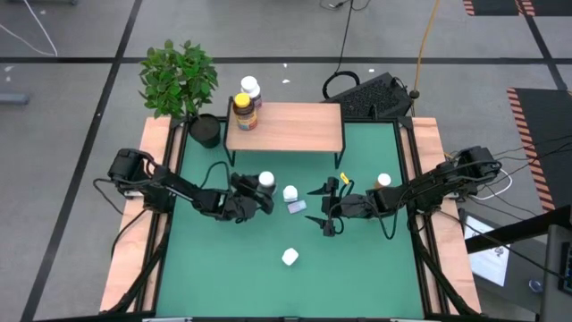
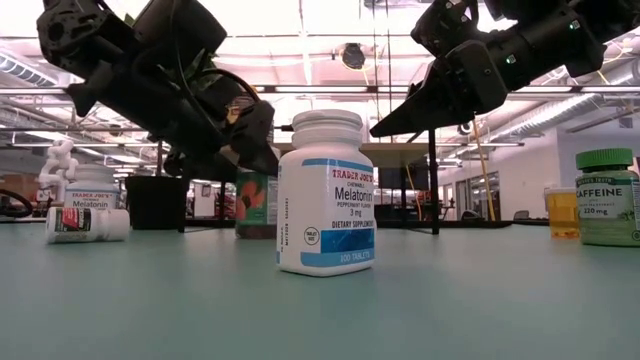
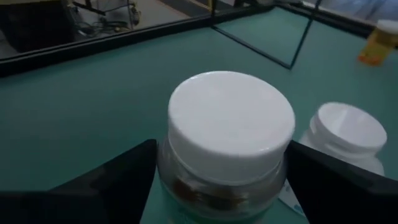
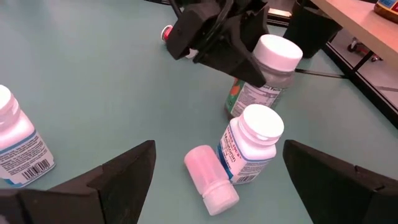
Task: Pick and place medicine bottles onto shelf by color
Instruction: Put the large green pill bottle pill on the shelf
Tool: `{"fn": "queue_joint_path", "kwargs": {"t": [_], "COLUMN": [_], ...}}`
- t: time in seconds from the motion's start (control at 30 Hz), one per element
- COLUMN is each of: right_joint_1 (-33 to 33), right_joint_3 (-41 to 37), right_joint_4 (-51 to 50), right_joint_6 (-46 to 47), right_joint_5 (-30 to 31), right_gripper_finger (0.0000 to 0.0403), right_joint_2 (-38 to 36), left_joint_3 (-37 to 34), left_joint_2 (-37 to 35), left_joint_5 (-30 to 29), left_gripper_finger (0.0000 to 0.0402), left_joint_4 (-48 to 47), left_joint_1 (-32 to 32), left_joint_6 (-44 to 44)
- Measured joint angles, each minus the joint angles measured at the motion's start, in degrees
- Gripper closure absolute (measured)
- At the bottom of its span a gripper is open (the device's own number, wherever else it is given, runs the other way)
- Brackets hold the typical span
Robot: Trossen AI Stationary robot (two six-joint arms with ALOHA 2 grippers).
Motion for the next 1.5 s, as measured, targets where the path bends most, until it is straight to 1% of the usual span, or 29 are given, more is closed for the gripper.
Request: {"fn": "queue_joint_path", "kwargs": {"t": [0.13,0.3,0.5,0.6,0.67,0.73,0.8,1.03,1.23,1.33,1.4,1.5], "right_joint_1": [0.00,0.00,0.00,0.00,0.00,0.00,0.00,0.02,0.02,0.02,0.02,0.02], "right_joint_3": [0.02,0.02,0.01,0.02,0.01,0.01,0.02,0.02,0.02,0.02,0.02,0.02], "right_joint_4": [-0.01,-0.01,-0.03,-0.04,-0.07,-0.07,-0.06,-0.38,-1.03,-1.10,-0.73,-0.47], "right_joint_6": [0.02,0.02,0.02,0.02,0.02,0.04,0.04,0.04,0.04,0.04,0.04,0.04], "right_joint_5": [-0.06,-0.11,-0.15,-0.18,-0.84,-2.33,-3.17,-3.22,-3.40,-4.56,-4.88,-5.09], "right_gripper_finger": [0.0055,0.0055,0.0055,0.0055,0.0055,0.0055,0.0055,0.0055,0.0055,0.0055,0.0055,0.0055], "right_joint_2": [0.01,0.00,0.01,0.00,0.02,0.00,0.01,0.01,0.00,0.00,0.00,0.00], "left_joint_3": [0.00,0.00,0.00,0.00,0.00,0.00,0.00,0.00,-0.03,0.04,0.00,0.02], "left_joint_2": [-0.02,-0.02,-0.02,-0.02,-0.02,-0.02,-0.02,-0.14,-3.36,-5.86,-7.44,-8.49], "left_joint_5": [2.32,3.80,4.69,7.41,10.26,12.83,14.17,14.44,14.45,14.44,14.43,14.43], "left_gripper_finger": [0.0061,0.0055,0.0034,0.0021,0.0016,0.0015,0.0018,0.0024,0.0025,0.0025,0.0025,0.0025], "left_joint_4": [0.01,0.01,-0.03,-0.01,-0.01,-0.03,-0.01,-0.07,-1.04,-0.47,-2.08,-1.88], "left_joint_1": [0.00,0.01,-0.02,-0.02,-0.04,-0.05,-0.13,-1.39,-2.53,-2.80,-2.80,-1.82], "left_joint_6": [2.26,3.33,4.27,5.87,6.69,7.38,7.61,11.40,15.08,18.08,20.49,23.77]}}
